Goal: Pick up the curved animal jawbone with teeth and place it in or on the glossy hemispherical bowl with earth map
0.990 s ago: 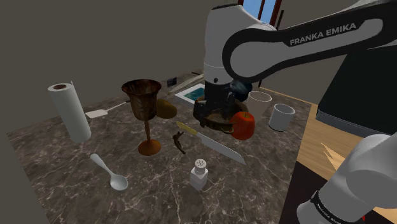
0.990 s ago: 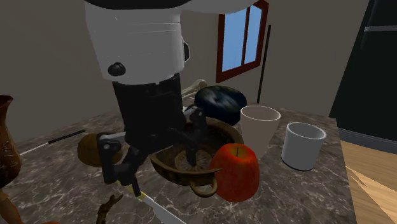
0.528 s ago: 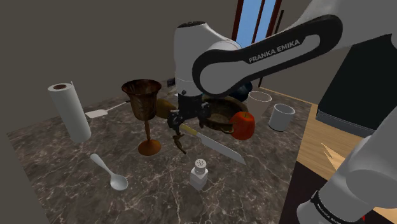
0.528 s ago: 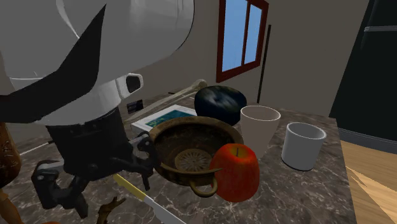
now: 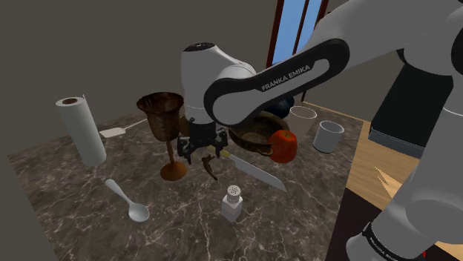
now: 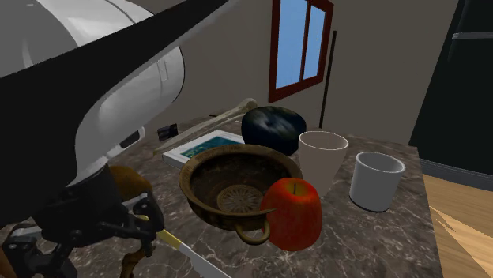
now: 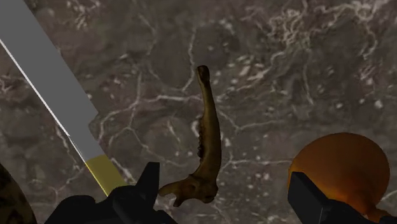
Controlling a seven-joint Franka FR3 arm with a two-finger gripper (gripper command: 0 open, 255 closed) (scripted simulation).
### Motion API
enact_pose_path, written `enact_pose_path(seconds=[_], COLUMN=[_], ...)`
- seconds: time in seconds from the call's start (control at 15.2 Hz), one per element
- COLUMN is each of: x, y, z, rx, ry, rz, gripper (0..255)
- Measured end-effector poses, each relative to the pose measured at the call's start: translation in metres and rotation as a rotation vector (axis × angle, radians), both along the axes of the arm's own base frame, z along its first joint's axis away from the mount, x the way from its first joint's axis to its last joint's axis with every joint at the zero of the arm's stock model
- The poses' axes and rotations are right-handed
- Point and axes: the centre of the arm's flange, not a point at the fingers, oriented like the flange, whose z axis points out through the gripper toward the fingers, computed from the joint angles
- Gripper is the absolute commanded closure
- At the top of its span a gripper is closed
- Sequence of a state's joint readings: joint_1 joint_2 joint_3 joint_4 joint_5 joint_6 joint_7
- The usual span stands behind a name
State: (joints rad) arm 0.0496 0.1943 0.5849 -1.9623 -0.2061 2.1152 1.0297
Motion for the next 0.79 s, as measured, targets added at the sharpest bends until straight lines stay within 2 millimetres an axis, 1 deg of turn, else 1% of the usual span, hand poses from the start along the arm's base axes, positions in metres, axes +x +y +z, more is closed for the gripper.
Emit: enact_pose_path(seconds=[0.26, 0.4, 0.66, 0.73, 0.79], x=[0.001, 0.001, 0.001, 0.001, 0.001], y=[-0.001, -0.001, -0.001, -0.001, -0.001], z=[-0.021, -0.025, -0.026, -0.026, -0.026], rx=[-0.003, -0.003, -0.003, -0.003, -0.003], ry=[0.006, 0.006, 0.006, 0.006, 0.006], rz=[0.000, 0.000, 0.000, 0.000, 0.000], gripper=[0, 0, 0, 255, 255])
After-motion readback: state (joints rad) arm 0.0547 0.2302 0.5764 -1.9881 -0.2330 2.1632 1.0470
